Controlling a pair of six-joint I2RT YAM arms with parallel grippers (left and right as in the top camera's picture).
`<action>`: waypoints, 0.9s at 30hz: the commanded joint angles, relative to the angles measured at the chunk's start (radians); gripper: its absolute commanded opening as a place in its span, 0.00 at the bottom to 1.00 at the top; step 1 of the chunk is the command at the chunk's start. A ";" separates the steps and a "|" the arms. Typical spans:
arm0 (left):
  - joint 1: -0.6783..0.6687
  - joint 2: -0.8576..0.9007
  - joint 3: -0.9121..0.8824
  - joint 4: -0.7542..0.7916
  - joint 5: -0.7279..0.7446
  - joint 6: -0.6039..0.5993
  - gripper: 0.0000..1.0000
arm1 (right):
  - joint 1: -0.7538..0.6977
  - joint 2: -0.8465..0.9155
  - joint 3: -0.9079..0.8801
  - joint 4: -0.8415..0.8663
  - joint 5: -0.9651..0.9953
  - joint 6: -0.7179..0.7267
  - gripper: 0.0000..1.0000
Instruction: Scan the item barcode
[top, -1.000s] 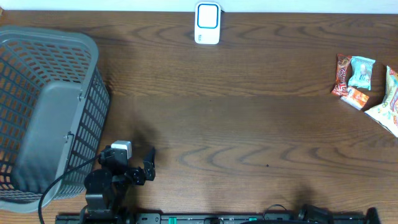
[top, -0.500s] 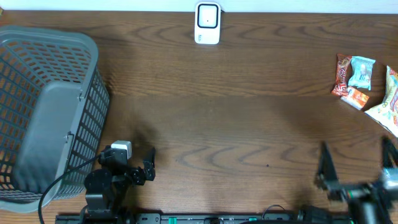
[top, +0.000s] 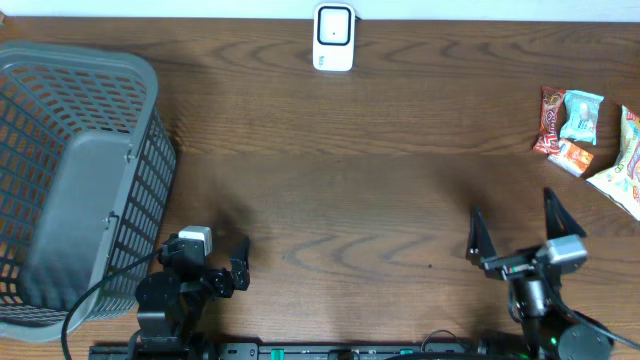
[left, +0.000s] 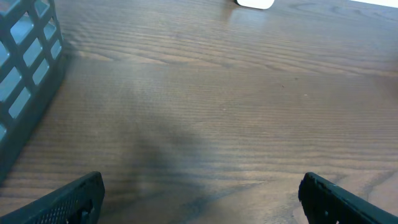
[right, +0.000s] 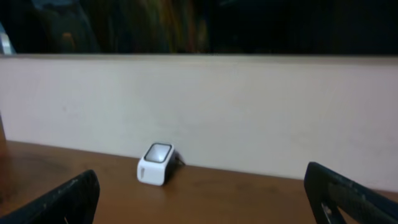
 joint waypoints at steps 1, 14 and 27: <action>0.003 -0.002 -0.010 -0.011 0.013 0.010 1.00 | 0.021 -0.009 -0.076 0.035 0.059 0.056 0.99; 0.003 -0.002 -0.010 -0.011 0.013 0.010 1.00 | 0.056 -0.010 -0.250 0.025 0.254 0.187 0.99; 0.003 -0.002 -0.011 -0.011 0.012 0.010 1.00 | 0.056 -0.009 -0.250 -0.065 0.259 0.158 0.99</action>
